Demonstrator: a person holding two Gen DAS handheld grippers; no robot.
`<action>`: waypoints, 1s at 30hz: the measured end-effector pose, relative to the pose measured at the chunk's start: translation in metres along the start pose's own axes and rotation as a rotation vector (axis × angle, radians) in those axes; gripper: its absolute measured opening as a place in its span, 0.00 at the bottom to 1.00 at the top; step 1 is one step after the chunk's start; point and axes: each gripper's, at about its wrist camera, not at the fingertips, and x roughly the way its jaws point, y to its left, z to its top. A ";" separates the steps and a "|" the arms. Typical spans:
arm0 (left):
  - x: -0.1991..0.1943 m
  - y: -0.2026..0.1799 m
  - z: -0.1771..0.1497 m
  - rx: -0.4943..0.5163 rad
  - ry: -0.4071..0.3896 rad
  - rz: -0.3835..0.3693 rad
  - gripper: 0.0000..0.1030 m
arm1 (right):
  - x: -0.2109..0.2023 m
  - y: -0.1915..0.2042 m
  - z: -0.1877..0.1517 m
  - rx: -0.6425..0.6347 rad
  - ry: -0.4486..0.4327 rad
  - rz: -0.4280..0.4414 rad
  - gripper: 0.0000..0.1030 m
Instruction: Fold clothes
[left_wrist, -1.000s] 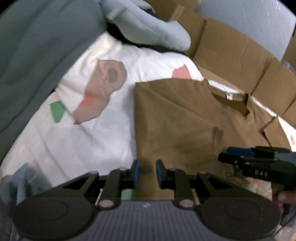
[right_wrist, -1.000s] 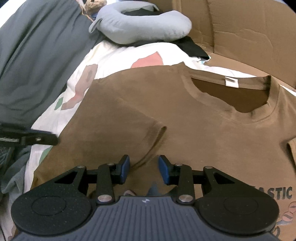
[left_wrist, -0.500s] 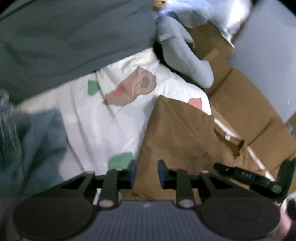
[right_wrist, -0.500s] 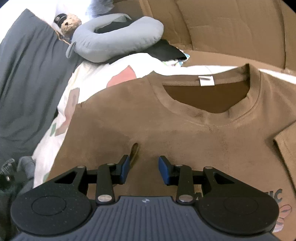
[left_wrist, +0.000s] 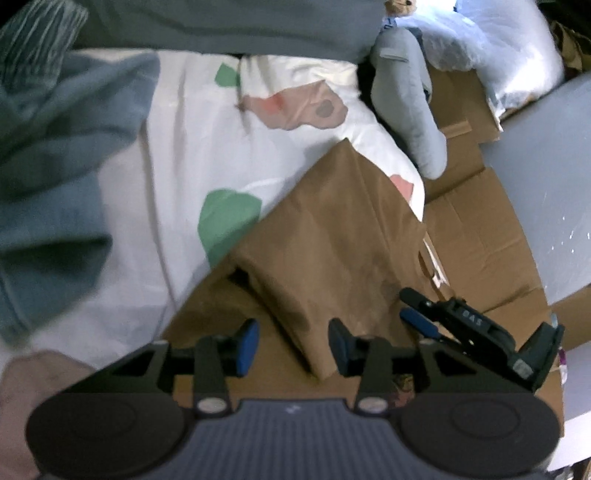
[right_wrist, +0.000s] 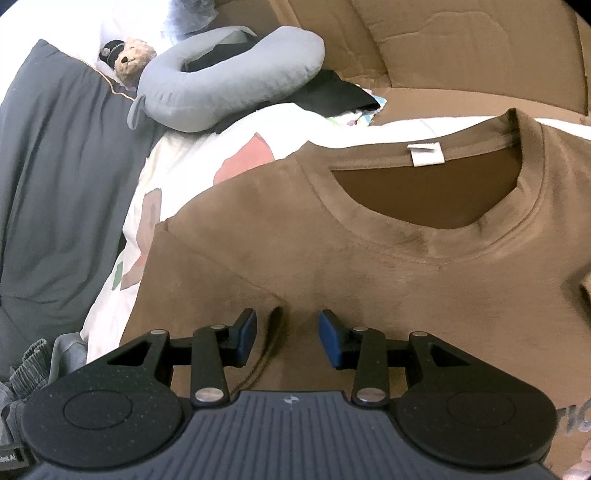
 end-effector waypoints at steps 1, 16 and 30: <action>0.002 0.001 -0.002 -0.006 0.003 -0.007 0.42 | 0.001 0.000 0.000 0.001 0.002 0.009 0.44; 0.031 0.006 -0.021 -0.034 -0.016 -0.214 0.26 | 0.015 0.001 0.005 -0.008 0.047 0.099 0.24; 0.025 0.029 -0.023 -0.178 0.090 -0.223 0.17 | 0.013 0.010 0.012 -0.057 0.032 0.026 0.05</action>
